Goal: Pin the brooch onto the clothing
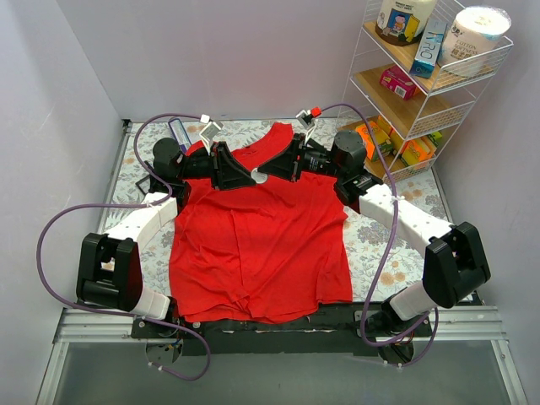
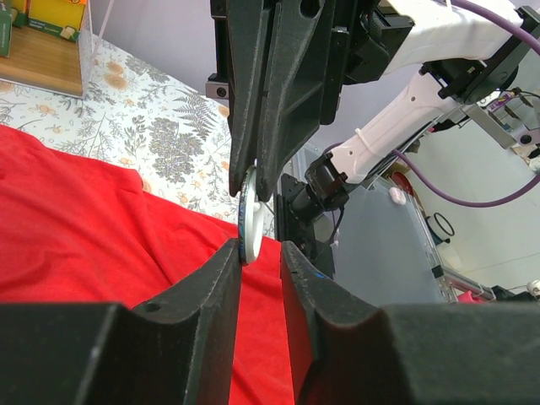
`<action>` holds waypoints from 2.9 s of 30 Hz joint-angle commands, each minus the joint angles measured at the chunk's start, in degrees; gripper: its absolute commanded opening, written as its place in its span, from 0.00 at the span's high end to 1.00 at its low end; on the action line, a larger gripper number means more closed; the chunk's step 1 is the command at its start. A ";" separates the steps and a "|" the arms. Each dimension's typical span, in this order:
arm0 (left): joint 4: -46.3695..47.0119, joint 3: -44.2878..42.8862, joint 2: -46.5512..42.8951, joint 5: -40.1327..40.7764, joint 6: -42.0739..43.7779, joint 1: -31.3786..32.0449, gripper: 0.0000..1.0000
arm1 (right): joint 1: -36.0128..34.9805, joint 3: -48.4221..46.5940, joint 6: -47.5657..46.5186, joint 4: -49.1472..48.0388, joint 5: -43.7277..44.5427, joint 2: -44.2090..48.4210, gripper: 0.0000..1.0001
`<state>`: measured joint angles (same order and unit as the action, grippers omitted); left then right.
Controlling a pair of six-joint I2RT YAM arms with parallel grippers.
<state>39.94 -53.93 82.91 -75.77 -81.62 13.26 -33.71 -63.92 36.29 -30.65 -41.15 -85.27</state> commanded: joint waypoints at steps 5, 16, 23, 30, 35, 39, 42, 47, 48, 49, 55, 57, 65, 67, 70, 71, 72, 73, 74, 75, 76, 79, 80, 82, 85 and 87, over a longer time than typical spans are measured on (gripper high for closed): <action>3.47 0.76 -2.32 1.23 -1.87 0.19 0.81 | -0.03 -0.06 0.53 -3.62 -1.04 -1.21 0.99; 4.44 1.02 -1.44 2.46 -3.01 0.89 1.00 | -0.56 0.02 0.18 -3.27 -1.04 -2.97 0.99; -13.87 -3.09 -3.28 8.42 13.98 0.98 1.00 | -0.48 -0.41 -2.97 0.85 0.19 -2.62 0.87; -41.93 -2.85 -6.97 30.82 34.14 0.72 1.00 | 0.75 -0.77 -9.55 9.20 3.08 1.42 0.55; -49.34 -1.71 -8.82 59.69 43.20 0.89 1.00 | 0.84 1.07 -15.11 17.47 8.27 5.72 0.42; -51.02 -0.65 -7.07 71.08 50.41 1.07 1.00 | 0.93 4.76 -16.69 18.79 10.64 11.34 0.42; -52.07 -2.05 -4.27 71.81 51.48 1.07 1.00 | 1.19 7.05 -17.48 19.93 11.09 14.77 0.42; -52.51 -2.76 -2.06 79.00 53.58 1.42 1.00 | 1.55 10.03 -18.45 22.83 10.21 19.00 0.42; -52.51 -2.67 -1.62 80.50 54.02 1.68 1.00 | 1.63 10.39 -18.63 23.09 10.03 20.31 0.42; -52.69 -2.76 -0.83 83.99 54.64 2.47 1.00 | 1.63 10.83 -18.80 23.53 9.68 20.85 0.42; -53.83 -4.07 5.05 97.02 59.47 6.34 1.00 | 1.81 12.68 -19.68 25.99 8.45 25.33 0.42; -54.18 -4.69 7.34 99.93 60.61 6.61 1.00 | 1.90 13.03 -19.94 27.22 8.36 27.17 0.42; -54.36 -5.92 13.41 106.61 63.60 7.48 1.00 | 2.25 14.79 -21.44 29.77 8.45 32.36 0.41; -54.36 -6.01 14.82 108.02 64.39 8.10 1.00 | 2.34 15.23 -21.61 30.13 8.36 33.07 0.41; -54.71 -6.53 16.31 108.37 65.10 9.41 1.00 | 2.51 15.40 -21.97 30.56 8.36 33.59 0.41; -54.97 -6.88 16.66 108.64 65.28 9.77 1.00 | 2.51 15.40 -21.97 30.57 8.28 33.68 0.41; -54.97 -6.98 17.10 108.73 65.45 10.03 1.00 | 2.60 15.40 -22.05 30.57 8.36 33.77 0.41; -55.06 -7.15 17.63 108.73 65.54 10.47 1.00 | 2.60 15.49 -22.06 30.57 8.28 33.86 0.41; -55.15 -7.33 17.98 108.64 65.71 10.74 1.00 | 2.60 15.49 -22.06 30.57 8.27 33.86 0.41; -55.06 -7.68 18.25 108.55 65.80 10.91 1.00 | 2.78 15.58 -22.06 30.57 8.19 33.86 0.41; -55.23 -7.77 18.68 108.46 65.80 11.17 1.00 | 2.78 15.67 -21.97 30.57 8.01 33.86 0.41; -55.76 -8.64 19.83 108.73 65.11 11.79 1.00 | 2.86 15.76 -22.06 30.57 8.01 33.86 0.41; -56.11 -8.91 19.83 107.77 64.75 11.79 1.00 | 2.86 15.76 -21.88 30.57 8.10 33.77 0.41; -56.20 -9.09 19.13 106.62 63.17 11.71 1.00 | 2.95 16.02 -21.97 30.57 8.10 33.77 0.41; -56.20 -9.43 17.29 104.25 61.06 11.62 1.00 | 2.95 16.46 -21.53 30.39 8.01 33.68 0.41; -56.55 -9.79 16.32 102.15 59.57 11.27 1.00 | 2.95 16.72 -21.00 30.04 7.92 33.60 0.41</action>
<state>-16.34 -61.04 103.39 29.82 -18.59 24.93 -31.09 -48.34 14.87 0.73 -32.36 -52.42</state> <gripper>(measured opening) 0.064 0.589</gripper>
